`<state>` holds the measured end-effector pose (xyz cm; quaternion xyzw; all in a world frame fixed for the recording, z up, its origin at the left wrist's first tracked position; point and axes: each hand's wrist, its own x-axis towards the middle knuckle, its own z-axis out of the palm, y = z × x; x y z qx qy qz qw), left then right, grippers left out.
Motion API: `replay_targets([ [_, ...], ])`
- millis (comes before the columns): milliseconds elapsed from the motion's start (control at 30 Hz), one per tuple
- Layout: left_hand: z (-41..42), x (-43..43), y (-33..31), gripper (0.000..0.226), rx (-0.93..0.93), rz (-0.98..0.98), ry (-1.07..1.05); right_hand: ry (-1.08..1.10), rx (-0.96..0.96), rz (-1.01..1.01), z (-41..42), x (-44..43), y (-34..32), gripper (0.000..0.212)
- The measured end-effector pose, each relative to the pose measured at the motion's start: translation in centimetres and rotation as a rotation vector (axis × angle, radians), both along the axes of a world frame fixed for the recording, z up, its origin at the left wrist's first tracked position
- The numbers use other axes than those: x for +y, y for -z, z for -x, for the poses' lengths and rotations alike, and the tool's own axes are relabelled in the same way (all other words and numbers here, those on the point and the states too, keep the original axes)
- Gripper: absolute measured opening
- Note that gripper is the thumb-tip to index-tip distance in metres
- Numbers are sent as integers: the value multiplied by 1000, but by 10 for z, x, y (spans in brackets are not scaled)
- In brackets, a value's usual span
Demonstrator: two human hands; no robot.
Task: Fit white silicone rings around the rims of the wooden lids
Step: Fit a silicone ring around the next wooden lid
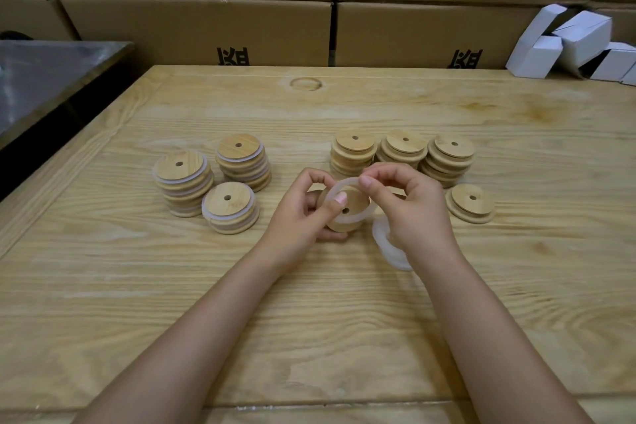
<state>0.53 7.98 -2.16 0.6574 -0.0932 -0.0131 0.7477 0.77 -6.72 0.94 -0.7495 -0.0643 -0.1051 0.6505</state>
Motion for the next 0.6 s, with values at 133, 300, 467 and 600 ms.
replay_targets([
  [133,-1,-2,3,4,-39,-56,-52,15,29,9,0,-1,2,9],
  [300,-3,1,5,10,-139,-127,-128,21,-38,286,-1,2,7,11],
  [467,-1,2,5,4,-203,-184,-125,58,-115,326,-2,2,10,7],
  [600,-1,4,7,9,-259,-260,-150,65,-121,325,-3,2,10,10],
])
